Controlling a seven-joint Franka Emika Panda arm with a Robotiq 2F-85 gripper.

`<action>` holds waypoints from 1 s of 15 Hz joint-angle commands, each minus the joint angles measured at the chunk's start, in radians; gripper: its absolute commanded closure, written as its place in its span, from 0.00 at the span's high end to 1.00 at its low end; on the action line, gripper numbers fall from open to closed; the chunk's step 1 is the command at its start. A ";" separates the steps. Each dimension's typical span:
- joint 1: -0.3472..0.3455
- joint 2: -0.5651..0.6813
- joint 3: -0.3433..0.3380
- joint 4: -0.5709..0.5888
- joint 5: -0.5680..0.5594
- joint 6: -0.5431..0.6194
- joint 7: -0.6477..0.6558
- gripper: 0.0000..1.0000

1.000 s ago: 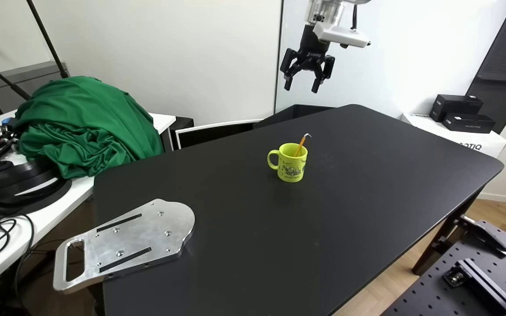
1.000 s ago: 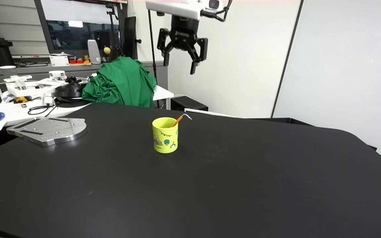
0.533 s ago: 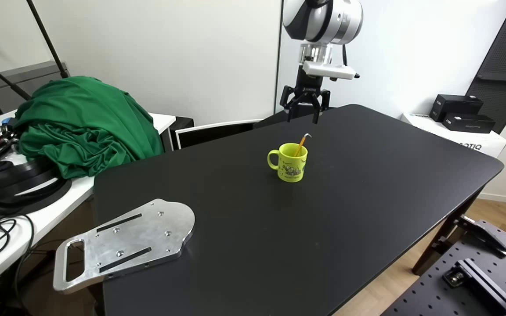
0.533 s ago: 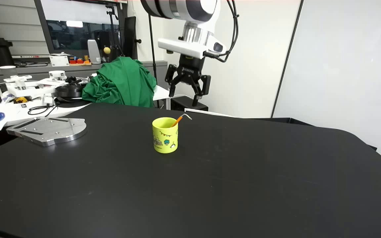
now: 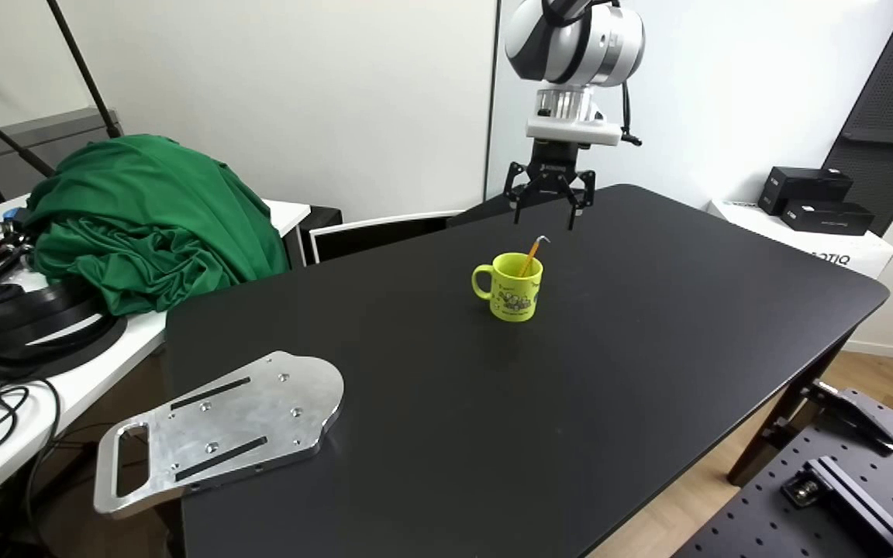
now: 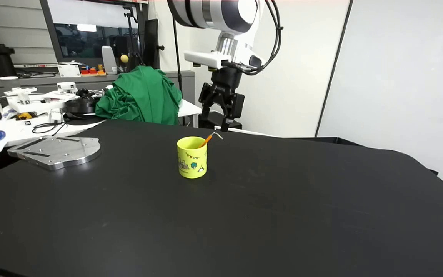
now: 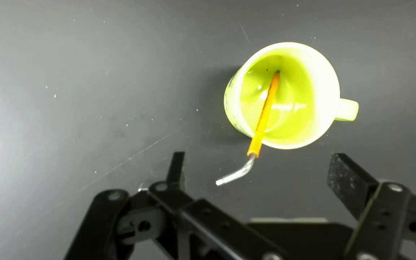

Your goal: Put the pen on the table

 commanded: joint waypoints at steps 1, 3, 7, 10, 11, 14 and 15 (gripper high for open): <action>0.000 0.009 -0.021 0.022 0.019 -0.056 0.164 1.00; -0.007 0.022 -0.031 0.029 0.038 -0.076 0.228 1.00; -0.020 0.054 -0.053 0.048 0.087 -0.094 0.351 1.00; -0.035 0.080 -0.061 0.064 0.128 -0.100 0.447 1.00; -0.036 0.087 -0.062 0.069 0.139 -0.097 0.485 1.00; -0.042 0.100 -0.058 0.082 0.183 -0.098 0.601 1.00; -0.043 0.102 -0.056 0.085 0.198 -0.099 0.642 1.00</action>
